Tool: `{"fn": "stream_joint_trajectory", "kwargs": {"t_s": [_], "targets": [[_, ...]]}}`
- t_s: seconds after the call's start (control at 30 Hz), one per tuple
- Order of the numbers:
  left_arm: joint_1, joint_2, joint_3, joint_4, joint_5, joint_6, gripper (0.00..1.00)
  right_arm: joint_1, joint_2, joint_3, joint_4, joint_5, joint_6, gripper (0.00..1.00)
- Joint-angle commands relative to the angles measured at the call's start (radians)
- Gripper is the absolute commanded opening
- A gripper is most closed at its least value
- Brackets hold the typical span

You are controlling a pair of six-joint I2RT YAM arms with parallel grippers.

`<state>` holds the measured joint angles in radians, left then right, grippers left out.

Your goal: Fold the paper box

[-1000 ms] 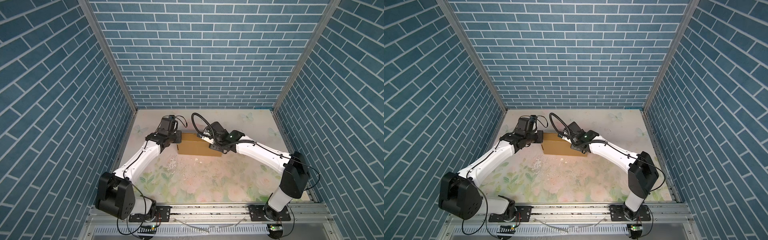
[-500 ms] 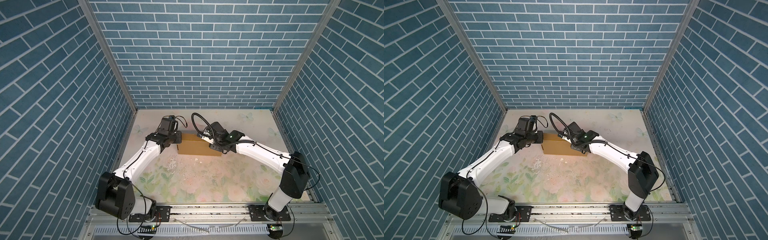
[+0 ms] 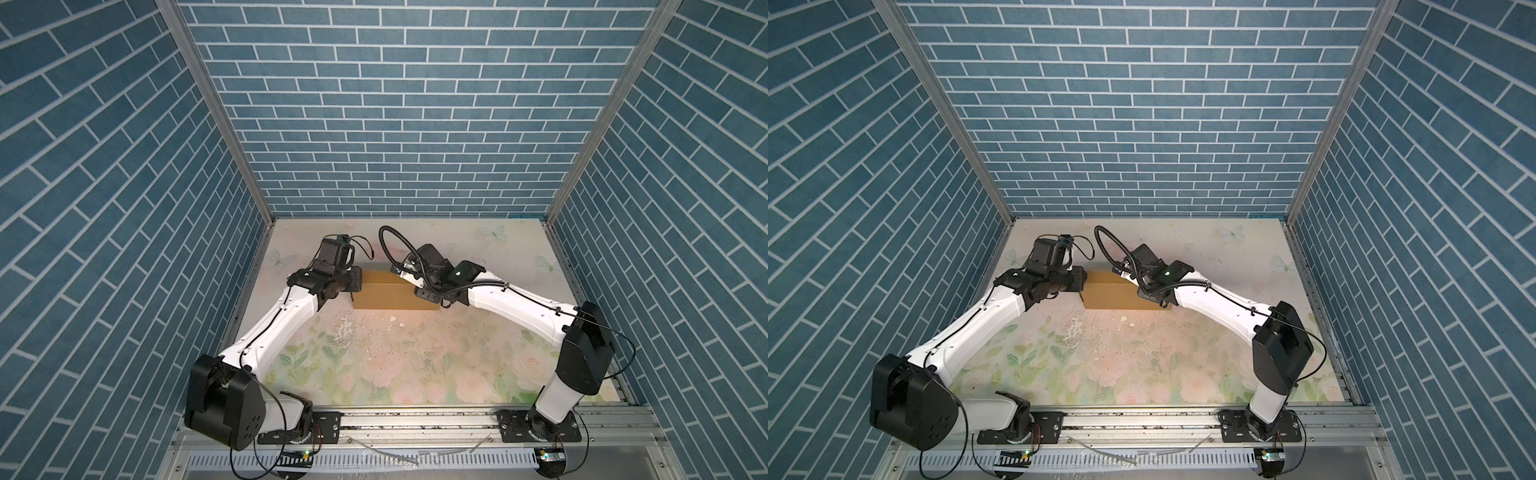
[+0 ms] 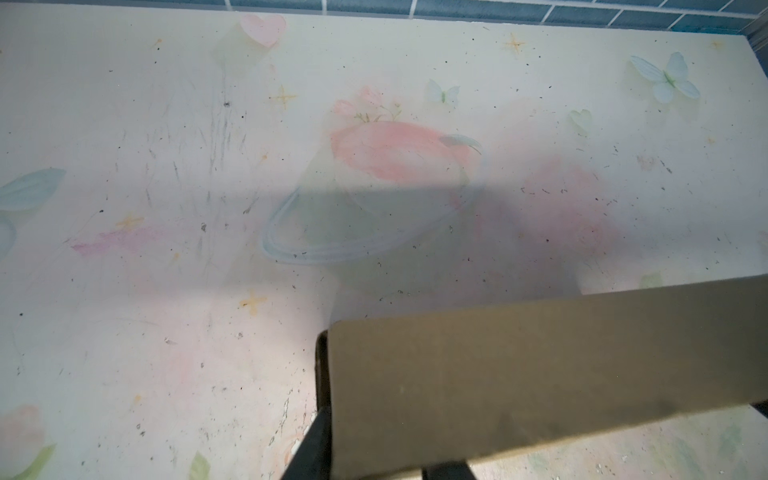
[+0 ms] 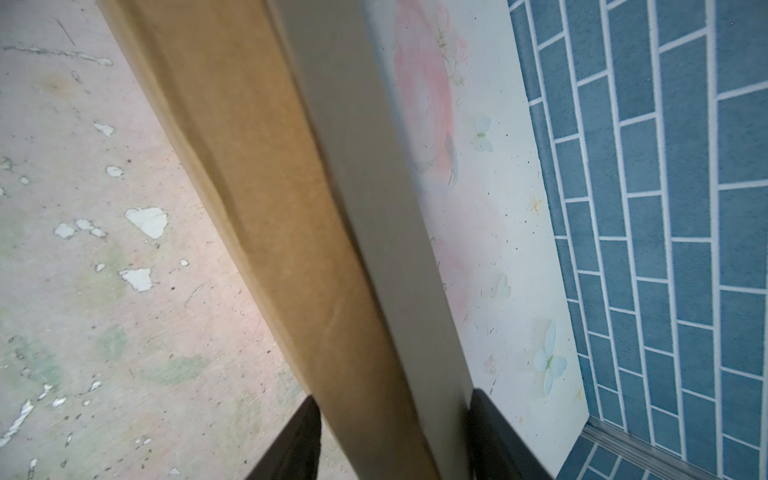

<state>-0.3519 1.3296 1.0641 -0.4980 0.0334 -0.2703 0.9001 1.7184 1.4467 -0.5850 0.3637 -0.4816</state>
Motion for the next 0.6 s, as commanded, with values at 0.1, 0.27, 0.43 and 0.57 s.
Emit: {"fn": "stream_joint_trajectory", "kwargs": {"t_s": [0.1, 0.27, 0.43, 0.57], "targets": [[0.001, -0.016, -0.023, -0.091, -0.001, 0.031, 0.41, -0.018, 0.062, 0.062, -0.057, 0.003, 0.093, 0.56], [0.001, -0.023, -0.023, -0.104, 0.016, 0.048, 0.47, -0.029, 0.075, 0.077, -0.071, -0.002, 0.104, 0.56], [0.001, -0.049, -0.015, -0.12, 0.041, 0.073, 0.51, -0.034, 0.079, 0.083, -0.078, -0.008, 0.108, 0.56], [0.001, -0.078, -0.015, -0.139, 0.072, 0.092, 0.54, -0.04, 0.087, 0.095, -0.082, -0.011, 0.11, 0.56]]}}
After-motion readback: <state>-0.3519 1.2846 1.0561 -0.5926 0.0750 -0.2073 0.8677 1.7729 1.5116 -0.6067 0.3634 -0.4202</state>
